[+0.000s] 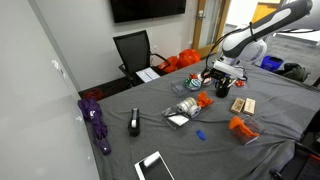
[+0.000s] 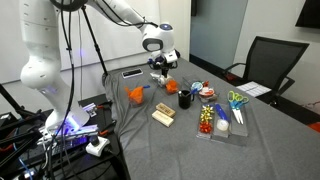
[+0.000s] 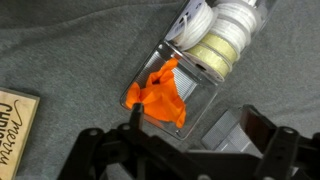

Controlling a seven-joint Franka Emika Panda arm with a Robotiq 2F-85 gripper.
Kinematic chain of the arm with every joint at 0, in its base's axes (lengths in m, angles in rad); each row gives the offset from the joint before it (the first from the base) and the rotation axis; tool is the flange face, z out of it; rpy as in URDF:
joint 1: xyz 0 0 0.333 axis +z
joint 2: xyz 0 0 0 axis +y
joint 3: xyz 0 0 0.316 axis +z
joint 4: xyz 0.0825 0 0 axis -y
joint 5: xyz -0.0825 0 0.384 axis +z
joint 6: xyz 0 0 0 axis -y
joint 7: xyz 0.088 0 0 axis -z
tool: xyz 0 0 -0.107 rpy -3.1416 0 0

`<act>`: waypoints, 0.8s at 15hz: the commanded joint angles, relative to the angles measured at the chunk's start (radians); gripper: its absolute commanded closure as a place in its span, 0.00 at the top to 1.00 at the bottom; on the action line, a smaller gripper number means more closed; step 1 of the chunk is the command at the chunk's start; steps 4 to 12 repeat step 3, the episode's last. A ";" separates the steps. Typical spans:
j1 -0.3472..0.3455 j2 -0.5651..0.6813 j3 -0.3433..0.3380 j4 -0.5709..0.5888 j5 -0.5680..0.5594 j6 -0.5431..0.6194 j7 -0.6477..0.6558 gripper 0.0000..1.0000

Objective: Take the orange stuff out of the clear box

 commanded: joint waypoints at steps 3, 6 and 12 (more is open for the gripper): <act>-0.024 -0.120 -0.009 -0.111 -0.020 -0.050 -0.074 1.00; -0.024 -0.120 -0.009 -0.111 -0.020 -0.050 -0.074 1.00; -0.024 -0.120 -0.009 -0.111 -0.020 -0.050 -0.074 1.00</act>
